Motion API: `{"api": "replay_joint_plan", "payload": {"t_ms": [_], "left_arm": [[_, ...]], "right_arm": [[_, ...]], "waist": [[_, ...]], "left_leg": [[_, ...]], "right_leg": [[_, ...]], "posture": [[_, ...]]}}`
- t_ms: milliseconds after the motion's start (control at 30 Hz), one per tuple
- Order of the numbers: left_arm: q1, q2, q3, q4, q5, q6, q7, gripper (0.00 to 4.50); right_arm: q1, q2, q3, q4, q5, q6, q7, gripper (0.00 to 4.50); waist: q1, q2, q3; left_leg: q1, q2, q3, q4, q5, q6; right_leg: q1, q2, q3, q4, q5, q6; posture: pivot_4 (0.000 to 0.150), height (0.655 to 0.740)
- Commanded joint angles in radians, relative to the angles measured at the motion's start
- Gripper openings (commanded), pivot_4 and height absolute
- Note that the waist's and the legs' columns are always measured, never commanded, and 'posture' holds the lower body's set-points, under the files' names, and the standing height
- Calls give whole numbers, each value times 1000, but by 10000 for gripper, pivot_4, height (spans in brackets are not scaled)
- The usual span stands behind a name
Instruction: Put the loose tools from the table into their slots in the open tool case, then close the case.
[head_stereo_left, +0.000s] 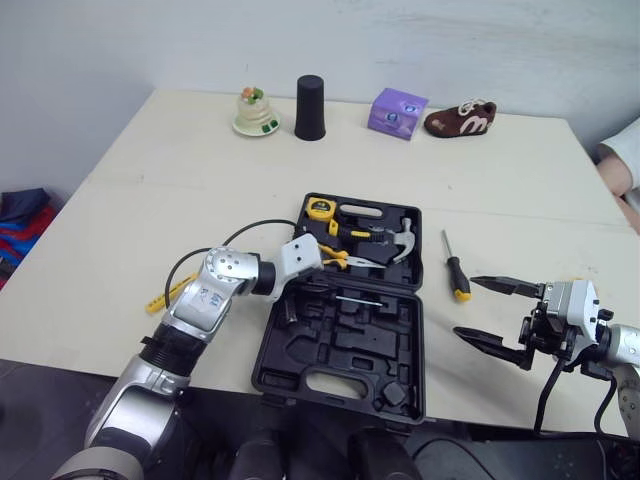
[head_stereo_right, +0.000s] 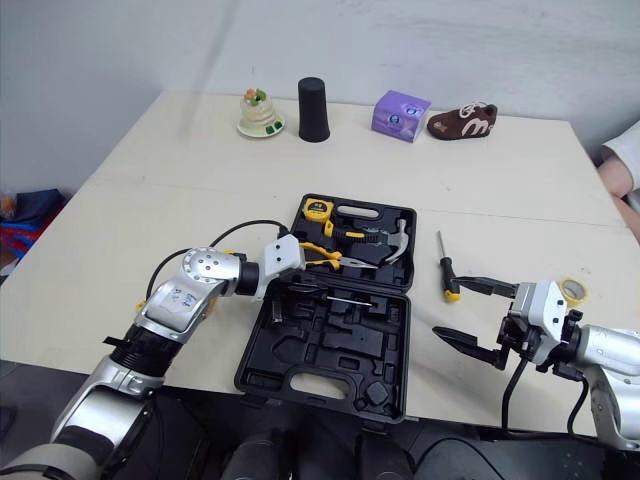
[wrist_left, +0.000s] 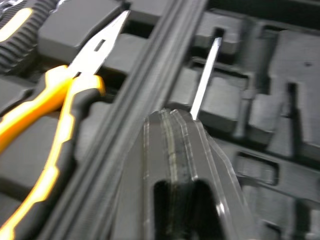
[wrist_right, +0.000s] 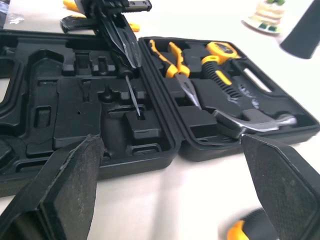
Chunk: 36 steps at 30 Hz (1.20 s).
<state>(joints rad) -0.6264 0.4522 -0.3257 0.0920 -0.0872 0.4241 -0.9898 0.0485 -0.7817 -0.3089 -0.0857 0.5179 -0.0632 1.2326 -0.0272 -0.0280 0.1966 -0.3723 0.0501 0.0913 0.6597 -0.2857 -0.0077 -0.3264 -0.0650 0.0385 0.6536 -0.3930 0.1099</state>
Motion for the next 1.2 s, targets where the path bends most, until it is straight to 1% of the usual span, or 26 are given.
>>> {"api": "replay_joint_plan", "payload": {"t_ms": [33,67,100,133,200,233,267,300,333,367,400,433,500,533,567,600,667,700,767,833,933,1000,1100,1200], "left_arm": [[55,18,-84,100,101,75,46,567],[53,13,-73,92,92,55,45,567],[53,9,-50,79,73,-6,34,567],[53,8,-34,71,59,-51,28,567],[50,0,60,37,-17,-164,17,567],[50,-1,99,26,-45,-198,15,567],[57,8,173,5,-98,-223,9,3240],[68,24,233,-13,-143,-242,-2,6467],[76,35,269,-22,-173,-257,-10,8642],[89,50,307,-36,-205,-261,-23,13577],[97,59,324,-43,-223,-263,-32,18673],[111,76,357,-53,-237,-263,-26,22888],[163,133,475,-81,-288,-223,3,31918],[209,191,559,-80,-285,-206,30,37615],[243,232,613,-82,-282,-194,49,42133],[276,267,682,-69,-288,-180,77,44661],[372,324,830,-9,-299,-188,115,44661],[432,352,907,60,-284,-237,130,44661],[505,386,990,172,-267,-303,142,44661],[536,411,1044,316,-264,-350,166,44661],[573,438,1088,488,-251,-436,198,44661],[579,441,1092,527,-251,-485,215,44661],[572,436,1080,534,-268,-508,222,44661],[581,406,1058,460,-286,-498,221,44661]], "right_arm": [[41,14,-43,-59,18,1,-38,45000],[46,15,-48,-60,19,3,-45,45000],[50,18,-59,-58,16,1,-58,45000],[53,20,-67,-57,15,0,-68,45000],[66,27,-109,-47,28,15,-106,45000],[73,28,-123,-44,32,18,-119,45000],[94,25,-152,-32,12,29,-157,45000],[114,23,-179,-21,-10,40,-191,45000],[128,22,-196,-16,-23,49,-216,45000],[144,20,-214,-9,-41,52,-243,45000],[153,19,-223,-6,-50,54,-257,45000],[169,16,-238,1,-68,65,-282,45000],[206,25,-295,22,-91,104,-362,45000],[230,25,-334,42,-144,127,-443,45000],[246,25,-359,54,-180,141,-498,45000],[253,33,-382,74,-174,116,-499,45000],[282,46,-418,142,-170,24,-470,45000],[298,49,-437,203,-177,-30,-461,45000],[311,50,-463,298,-188,-106,-461,45000],[311,50,-486,386,-176,-189,-443,45000],[328,46,-507,494,-161,-237,-434,45000],[332,47,-512,536,-160,-262,-441,45000],[330,51,-505,556,-153,-288,-442,45000],[288,51,-500,573,-158,-325,-482,45000]], "waist": [[-2,1,-9],[-3,1,-11],[-3,3,-14],[-3,6,-17],[-2,13,-21],[-2,13,-21],[-2,14,-20],[-1,14,-20],[0,14,-20],[0,14,-20],[1,14,-20],[0,14,-20],[-2,15,-20],[-2,15,-20],[-7,14,-19],[-9,14,-19],[-11,12,-18],[-12,12,-18],[-15,10,-17],[-13,10,-16],[-11,9,-16],[-8,8,-16],[-7,8,-16],[-11,9,-17]], "left_leg": [[7,0,0,-4,-2,3],[15,0,1,-11,-2,3],[19,1,1,-15,-4,0],[21,1,1,-16,-7,-4],[20,2,0,-16,-7,-4],[20,2,1,-16,-7,-3],[20,2,0,-16,-6,-1],[15,2,0,-16,-4,2],[11,2,0,-16,-5,2],[1,2,0,-15,-3,-3],[-5,2,0,-14,-2,-4],[-6,2,1,-14,-1,-4],[-6,2,2,-15,-3,-3],[-6,2,2,-16,-4,-3],[-6,2,2,-16,-5,-3],[-6,3,4,-16,-5,-3],[-6,4,4,-18,-6,-4],[-5,5,5,-19,-7,-5],[-1,5,7,-25,-8,-5],[3,4,8,-29,-10,0],[4,4,8,-29,-10,0],[4,4,6,-30,-13,-5],[3,4,6,-30,-13,-6],[3,3,6,-31,-13,-6]], "right_leg": [[7,-1,0,-4,0,0],[15,-2,0,-10,2,-2],[25,-2,-2,-17,2,-3],[27,-2,-3,-18,2,-4],[28,-3,-3,-21,3,-5],[27,-3,-3,-22,3,-5],[24,-3,-3,-22,3,-4],[18,-3,-3,-22,3,-4],[14,-3,-4,-24,3,-4],[4,-3,-5,-23,3,-4],[-1,-2,-5,-23,3,-4],[-2,-1,-5,-24,3,-3],[-2,-1,-4,-26,3,-3],[-2,-1,-3,-25,3,-3],[-2,-1,-3,-25,3,-3],[-2,0,-2,-26,3,-2],[-3,1,-2,-29,2,-3],[-3,2,-2,-31,2,-4],[-1,1,-1,-33,2,-4],[0,0,0,-33,1,-5],[0,-1,-1,-32,1,-5],[0,-2,-2,-31,1,-6],[0,-6,-4,-31,0,-8],[0,-7,-4,-31,0,-8]], "posture": [[1500,7400],[1500,7400],[1500,7400],[1500,7400],[1500,7400],[1500,7400],[1500,7400],[1500,7400],[1500,7400],[1500,7400],[1500,7400],[1500,7400],[1500,7400],[1500,7400],[1500,7400],[1500,7400],[1500,7400],[1500,7400],[1500,7400],[1500,7400],[1500,7400],[1500,7400],[1500,7400],[1500,7400]]}}
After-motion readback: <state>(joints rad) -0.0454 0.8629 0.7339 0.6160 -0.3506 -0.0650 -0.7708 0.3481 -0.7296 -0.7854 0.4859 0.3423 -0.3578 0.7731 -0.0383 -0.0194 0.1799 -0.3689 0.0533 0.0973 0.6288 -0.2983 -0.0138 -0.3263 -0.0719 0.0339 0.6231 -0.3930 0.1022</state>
